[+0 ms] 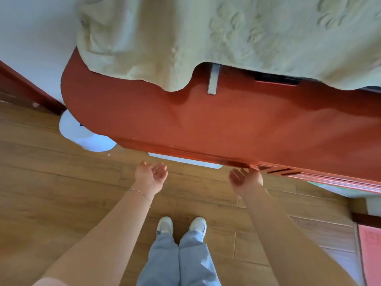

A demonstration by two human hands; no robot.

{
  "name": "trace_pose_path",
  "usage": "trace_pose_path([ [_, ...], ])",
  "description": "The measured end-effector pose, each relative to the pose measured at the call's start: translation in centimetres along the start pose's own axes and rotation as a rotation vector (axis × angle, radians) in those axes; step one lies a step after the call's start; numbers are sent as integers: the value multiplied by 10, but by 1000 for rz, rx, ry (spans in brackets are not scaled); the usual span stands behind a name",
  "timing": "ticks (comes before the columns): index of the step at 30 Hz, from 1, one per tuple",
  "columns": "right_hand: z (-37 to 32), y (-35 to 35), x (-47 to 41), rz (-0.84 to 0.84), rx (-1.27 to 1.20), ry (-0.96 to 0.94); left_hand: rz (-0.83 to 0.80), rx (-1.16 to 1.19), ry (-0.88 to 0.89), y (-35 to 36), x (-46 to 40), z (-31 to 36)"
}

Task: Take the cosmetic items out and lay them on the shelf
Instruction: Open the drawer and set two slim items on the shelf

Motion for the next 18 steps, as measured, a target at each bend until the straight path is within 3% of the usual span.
trace_pose_path([
  [7,2,3,-34,-167,-480,64,-56,295,49,15,-31,18],
  [18,32,-41,-6,-69,-439,77,31,233,26,-26,-3,-11],
])
Point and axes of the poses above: each hand's wrist, its own x-axis away from the middle knuckle, its own y-axis out of the palm, z = x × y, the point moved 2 cm from there along -x, towards the middle knuckle, and after that the axes turned 8 degrees about -x, right-handed, at the moved point
